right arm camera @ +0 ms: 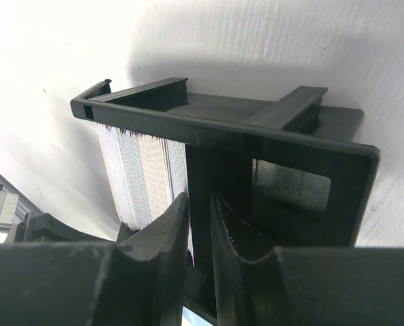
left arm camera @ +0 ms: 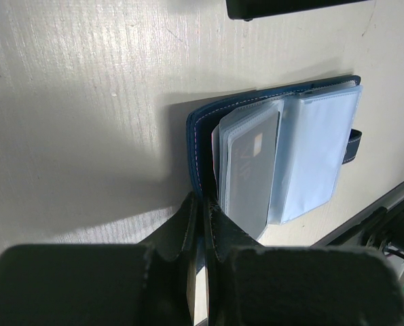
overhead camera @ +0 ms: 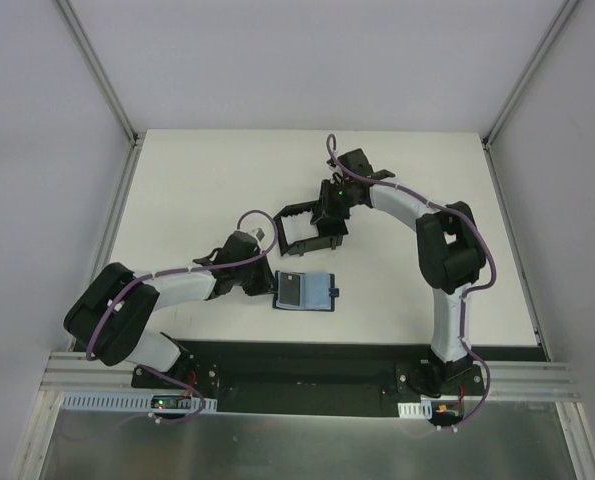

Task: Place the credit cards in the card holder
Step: Pick up the credit card from the storage box.

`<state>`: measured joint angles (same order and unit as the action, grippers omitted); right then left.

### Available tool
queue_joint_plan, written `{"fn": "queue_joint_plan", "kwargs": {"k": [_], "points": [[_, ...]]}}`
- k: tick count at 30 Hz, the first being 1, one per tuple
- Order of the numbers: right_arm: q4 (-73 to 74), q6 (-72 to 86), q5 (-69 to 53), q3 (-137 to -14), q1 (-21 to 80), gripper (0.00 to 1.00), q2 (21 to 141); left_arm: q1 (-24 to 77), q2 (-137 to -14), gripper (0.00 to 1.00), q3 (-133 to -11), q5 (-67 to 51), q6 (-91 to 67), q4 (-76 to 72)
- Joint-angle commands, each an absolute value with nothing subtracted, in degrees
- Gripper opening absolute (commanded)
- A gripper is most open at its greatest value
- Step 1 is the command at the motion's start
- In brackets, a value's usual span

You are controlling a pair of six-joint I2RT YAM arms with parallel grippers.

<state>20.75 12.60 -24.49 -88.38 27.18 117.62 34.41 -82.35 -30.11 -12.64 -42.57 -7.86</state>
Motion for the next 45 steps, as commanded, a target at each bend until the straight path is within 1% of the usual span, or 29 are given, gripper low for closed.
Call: {"fn": "queue_joint_plan", "kwargs": {"k": [1, 2, 9, 12, 17, 21, 25, 31, 34, 37, 40, 45], "points": [[20.04, 12.74, -25.22, -88.42, 26.81, 0.2, 113.47, 34.1, -84.46, 0.0, -29.09, -9.93, -39.81, -1.32], [20.04, 12.74, -25.14, -88.5, 26.63, 0.18, 113.29, 34.1, -84.46, 0.0, -29.09, -9.93, -39.73, -1.32], [19.95, 12.66, -25.31, -87.72, 25.31, 0.15, 112.85, 34.1, -85.08, 0.0, -29.27, -10.11, -39.64, -1.32], [20.04, 12.57, -24.88, -87.45, 25.14, 0.1, 112.94, 34.1, -85.16, 0.0, -29.27, -10.02, -39.73, -1.32], [21.18, 12.31, -23.03, -87.71, 25.31, 0.09, 113.99, 34.1, -85.34, 0.0, -29.36, -10.11, -39.64, -1.32], [23.9, 10.37, -20.4, -89.21, 26.36, 0.1, 115.22, 34.1, -85.52, 0.0, -29.27, -10.11, -39.64, -1.32], [25.66, 8.79, -17.76, -90.0, 27.51, 0.14, 115.93, 34.1, -85.61, 0.0, -29.36, -10.11, -39.55, -1.32], [26.98, 8.0, -16.09, -91.05, 28.3, 0.13, 116.72, 34.1, -85.52, 0.0, -29.27, -10.2, -39.64, -1.32], [26.98, 7.56, -15.03, -91.67, 28.39, 0.09, 116.37, 34.1, -85.34, 0.0, -29.0, -10.02, -39.55, -1.32], [28.47, 6.42, -12.75, -93.51, 28.48, 0.01, 115.75, 34.1, -85.17, 0.0, -28.92, -10.02, -39.64, -1.32], [30.67, 4.93, -10.73, -95.97, 28.65, 0.0, 115.05, 34.1, -85.17, 0.0, -28.83, -10.11, -39.64, -1.32], [31.99, 2.73, -8.09, -95.97, 29.88, 0.01, 111.01, 34.1, -84.99, 0.0, -28.65, -10.02, -39.64, -1.32]]}}
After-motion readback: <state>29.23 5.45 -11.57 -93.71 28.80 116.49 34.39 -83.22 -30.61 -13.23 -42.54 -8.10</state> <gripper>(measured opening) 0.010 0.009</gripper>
